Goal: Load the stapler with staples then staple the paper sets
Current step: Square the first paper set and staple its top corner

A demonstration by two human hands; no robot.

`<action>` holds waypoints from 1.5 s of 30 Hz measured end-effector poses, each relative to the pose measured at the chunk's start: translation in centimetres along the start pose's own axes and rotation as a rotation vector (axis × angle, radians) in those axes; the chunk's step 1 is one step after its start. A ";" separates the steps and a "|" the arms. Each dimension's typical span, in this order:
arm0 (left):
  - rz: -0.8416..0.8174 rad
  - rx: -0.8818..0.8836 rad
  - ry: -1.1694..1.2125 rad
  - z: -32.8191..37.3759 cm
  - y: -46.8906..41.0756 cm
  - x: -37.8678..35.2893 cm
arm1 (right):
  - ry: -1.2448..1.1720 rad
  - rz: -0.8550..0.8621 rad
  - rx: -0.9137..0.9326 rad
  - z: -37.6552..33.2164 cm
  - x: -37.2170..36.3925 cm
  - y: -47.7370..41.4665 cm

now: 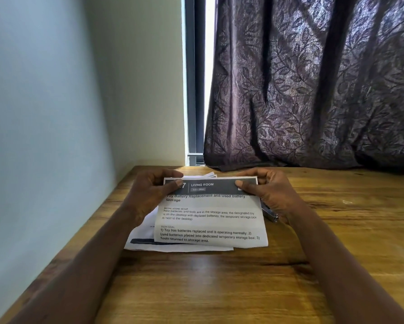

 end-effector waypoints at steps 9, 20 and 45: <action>-0.016 -0.064 -0.101 -0.3 -0.7 0.1 | 0.039 0.044 -0.078 0.5 0.1 0.1; -0.118 -0.119 -0.785 -0.8 -0.3 -0.4 | 0.792 0.134 -0.021 1.2 -0.8 0.0; -0.365 -0.317 -1.415 -0.1 3.4 -4.7 | 1.643 -0.078 0.370 -1.3 -6.3 3.7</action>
Point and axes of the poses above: each hand's wrist, its own y-axis away from the middle knuckle, its own x-axis out of the back of the hand, z = x × y, the point moved 4 cm from there along -y, towards the middle knuckle, and after that the axes turned 12 degrees about y, right-handed, at the moved point
